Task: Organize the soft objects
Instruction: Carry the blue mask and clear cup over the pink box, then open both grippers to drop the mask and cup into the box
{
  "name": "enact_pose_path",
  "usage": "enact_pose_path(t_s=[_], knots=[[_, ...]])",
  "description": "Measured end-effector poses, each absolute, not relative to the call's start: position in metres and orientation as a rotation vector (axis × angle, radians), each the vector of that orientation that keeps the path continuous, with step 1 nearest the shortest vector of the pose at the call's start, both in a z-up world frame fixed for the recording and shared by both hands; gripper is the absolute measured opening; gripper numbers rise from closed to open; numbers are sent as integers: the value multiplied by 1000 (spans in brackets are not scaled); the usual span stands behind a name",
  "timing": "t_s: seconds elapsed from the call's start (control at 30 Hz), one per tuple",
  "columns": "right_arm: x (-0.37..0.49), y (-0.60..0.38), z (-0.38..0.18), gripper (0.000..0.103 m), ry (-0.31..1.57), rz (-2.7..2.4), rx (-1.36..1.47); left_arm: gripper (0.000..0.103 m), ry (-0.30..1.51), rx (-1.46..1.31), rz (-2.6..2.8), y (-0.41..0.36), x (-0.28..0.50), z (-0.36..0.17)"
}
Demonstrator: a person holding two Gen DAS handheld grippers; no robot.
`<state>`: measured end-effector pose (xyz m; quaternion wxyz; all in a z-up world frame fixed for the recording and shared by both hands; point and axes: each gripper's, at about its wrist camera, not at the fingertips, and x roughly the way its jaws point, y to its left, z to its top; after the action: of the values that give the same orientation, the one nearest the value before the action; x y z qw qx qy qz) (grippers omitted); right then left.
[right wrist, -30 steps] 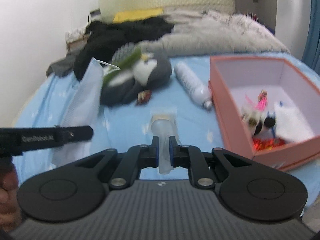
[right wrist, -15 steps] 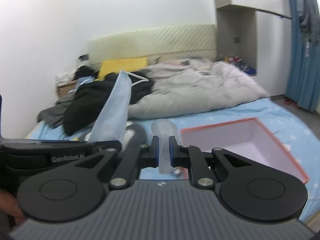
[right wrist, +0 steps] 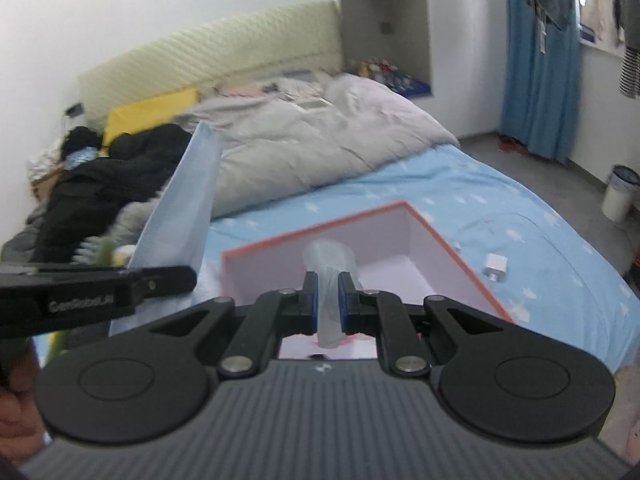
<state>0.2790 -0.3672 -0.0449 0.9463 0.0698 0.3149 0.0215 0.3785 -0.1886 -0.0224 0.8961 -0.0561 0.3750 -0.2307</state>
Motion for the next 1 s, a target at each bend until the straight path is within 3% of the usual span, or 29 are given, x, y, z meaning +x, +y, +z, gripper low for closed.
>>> enact_pose_path(t_s=[0.4,0.67,0.7,0.8,1.0], knots=[[337,-410,-116,14,912,-1,166,6,1033,5,-511,-251,466,-98],[339,-422,-133,18,962,-11,182,7,1100,15,-498,-254,475,-115],[339,-423,-133,18,959,-11,186,11,1095,22,-497,-254,472,-114],[337,-425,-135,27,963,-17,208,38,1117,14,-494,-249,470,-111],[327,-424,-128,31,926,-20,208,39,1059,-6,-490,-236,454,-93]])
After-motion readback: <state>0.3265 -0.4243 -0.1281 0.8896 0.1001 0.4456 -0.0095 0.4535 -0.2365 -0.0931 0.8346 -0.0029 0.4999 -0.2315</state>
